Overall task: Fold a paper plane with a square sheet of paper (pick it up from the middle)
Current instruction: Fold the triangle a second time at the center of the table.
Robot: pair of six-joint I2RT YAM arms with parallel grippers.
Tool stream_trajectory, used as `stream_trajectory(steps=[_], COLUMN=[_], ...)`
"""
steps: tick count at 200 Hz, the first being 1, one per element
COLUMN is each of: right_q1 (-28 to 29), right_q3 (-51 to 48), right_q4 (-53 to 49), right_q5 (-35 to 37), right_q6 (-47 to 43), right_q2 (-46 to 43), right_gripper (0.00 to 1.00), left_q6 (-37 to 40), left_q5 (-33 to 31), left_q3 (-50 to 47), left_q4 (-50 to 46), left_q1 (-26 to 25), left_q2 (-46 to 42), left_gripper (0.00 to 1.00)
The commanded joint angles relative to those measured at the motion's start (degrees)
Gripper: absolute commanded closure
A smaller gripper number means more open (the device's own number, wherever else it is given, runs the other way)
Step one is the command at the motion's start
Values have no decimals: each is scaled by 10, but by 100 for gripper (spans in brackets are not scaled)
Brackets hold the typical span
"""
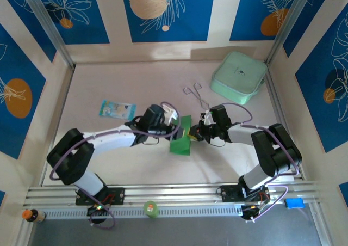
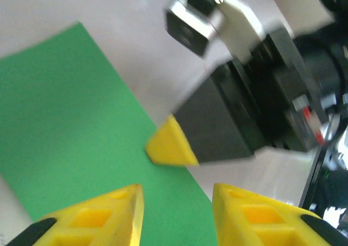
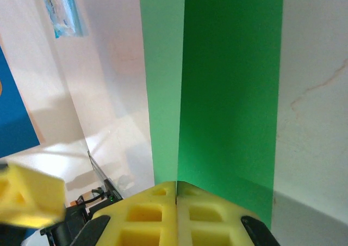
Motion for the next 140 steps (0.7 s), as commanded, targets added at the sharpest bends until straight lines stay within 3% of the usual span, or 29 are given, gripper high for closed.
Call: stream_trajectory(steps=[1, 32, 78, 140], right_q1=[-2, -2, 2, 2], right_q3=[-2, 3, 10, 11], right_q4=[-17, -17, -9, -15], right_q5=[-9, -16, -28, -25], right_q6=[5, 2, 4, 2], right_q2=[1, 6, 25, 22], right_gripper=[96, 95, 94, 94], left_q6=[121, 222, 311, 355], left_q5=[-94, -165, -290, -423], left_q3=[-42, -50, -42, -20], left_q4=[52, 32, 9, 26], left_q1=[-51, -128, -211, -249], left_q2=[-31, -35, -3, 46], left_gripper=[58, 51, 46, 44])
